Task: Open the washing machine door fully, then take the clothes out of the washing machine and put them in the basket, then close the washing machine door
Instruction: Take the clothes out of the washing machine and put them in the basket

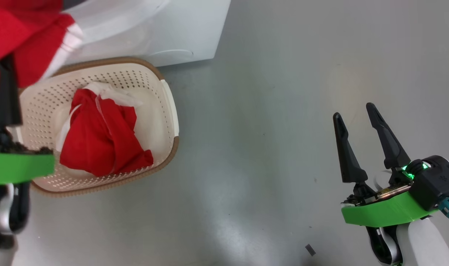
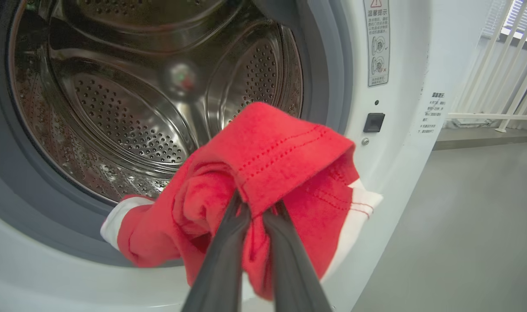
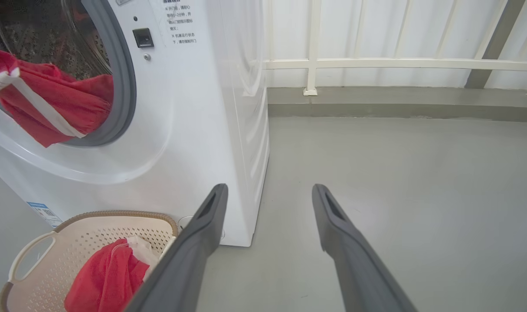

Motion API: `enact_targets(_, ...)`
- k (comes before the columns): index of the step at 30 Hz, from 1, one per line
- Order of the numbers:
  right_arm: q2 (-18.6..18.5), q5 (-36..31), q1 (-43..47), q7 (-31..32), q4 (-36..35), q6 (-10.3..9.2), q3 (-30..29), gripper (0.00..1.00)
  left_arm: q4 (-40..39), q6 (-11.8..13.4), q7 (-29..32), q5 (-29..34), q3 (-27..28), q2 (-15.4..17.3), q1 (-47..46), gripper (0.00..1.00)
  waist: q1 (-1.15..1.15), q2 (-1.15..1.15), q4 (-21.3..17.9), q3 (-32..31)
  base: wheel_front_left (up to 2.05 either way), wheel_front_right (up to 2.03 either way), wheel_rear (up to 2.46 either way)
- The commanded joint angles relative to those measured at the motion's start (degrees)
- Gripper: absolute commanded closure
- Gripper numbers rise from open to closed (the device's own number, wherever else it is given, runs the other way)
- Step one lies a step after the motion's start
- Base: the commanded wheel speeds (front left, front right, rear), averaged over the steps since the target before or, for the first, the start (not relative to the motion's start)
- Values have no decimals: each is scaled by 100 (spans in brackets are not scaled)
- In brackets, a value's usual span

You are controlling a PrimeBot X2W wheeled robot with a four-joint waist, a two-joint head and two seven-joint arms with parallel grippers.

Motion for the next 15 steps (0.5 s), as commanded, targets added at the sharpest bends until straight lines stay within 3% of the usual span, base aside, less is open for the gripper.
enact_targets(1, -65, -36, 122, -36, -145, 34, 110, 0, -236, 71, -57, 59, 183, 169, 144, 100, 0, 0, 72, -97, 0, 0, 0)
enact_targets(15, -65, -76, 312, -36, -205, 34, -43, 0, -829, 356, -173, 76, 82, -354, 978, 100, 0, 0, 239, -435, 0, 0, 0)
